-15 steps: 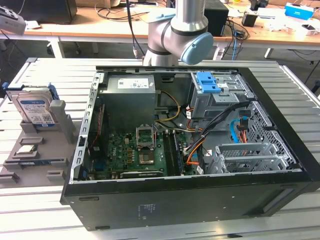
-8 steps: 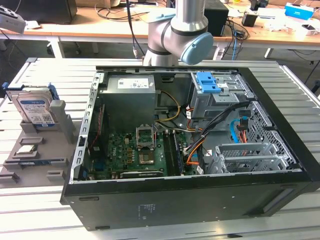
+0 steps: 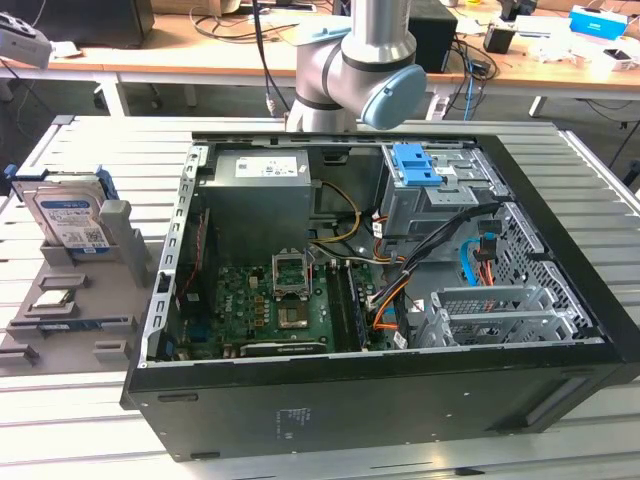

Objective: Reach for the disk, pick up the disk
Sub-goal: 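Pick up the disk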

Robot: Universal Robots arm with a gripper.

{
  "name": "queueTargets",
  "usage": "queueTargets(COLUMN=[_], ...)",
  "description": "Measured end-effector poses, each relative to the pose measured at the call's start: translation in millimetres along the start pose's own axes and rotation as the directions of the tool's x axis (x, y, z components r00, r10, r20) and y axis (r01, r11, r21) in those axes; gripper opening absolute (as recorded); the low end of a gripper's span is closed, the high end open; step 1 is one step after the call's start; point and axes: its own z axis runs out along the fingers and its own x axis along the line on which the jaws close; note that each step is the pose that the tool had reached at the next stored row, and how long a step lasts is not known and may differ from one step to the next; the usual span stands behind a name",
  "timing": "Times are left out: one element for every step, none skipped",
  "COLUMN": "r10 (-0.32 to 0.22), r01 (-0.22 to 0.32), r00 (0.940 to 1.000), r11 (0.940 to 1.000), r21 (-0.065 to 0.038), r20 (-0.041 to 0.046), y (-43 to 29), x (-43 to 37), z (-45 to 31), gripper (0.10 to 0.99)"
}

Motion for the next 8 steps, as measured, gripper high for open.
queueTargets(r10=[0.015,0.039,0.062,0.076,0.090,0.104,0.107,0.107], r01=[-0.015,-0.039,-0.062,-0.076,-0.090,-0.104,-0.107,-0.107], r00=[0.9999,0.9992,0.9981,0.9971,0.9959,0.9946,0.9942,0.9942], r11=[0.9999,0.9992,0.9981,0.9971,0.9959,0.9946,0.9942,0.9942], r21=[0.000,0.000,0.000,0.000,0.000,0.000,0.000,0.000], r20=[0.0002,0.0007,0.0012,0.0015,0.0018,0.0023,0.0023,0.0024], y=[0.0,0.0,0.0,0.0,0.0,0.0,0.0,0.0], x=[0.0,0.1,0.0,0.1,0.1,0.1,0.1,0.1], z=[0.0,0.1,0.1,0.1,0.2,0.2,0.2,0.2], gripper=[0.106,0.106,0.106,0.106,0.106,0.106,0.106,0.106])
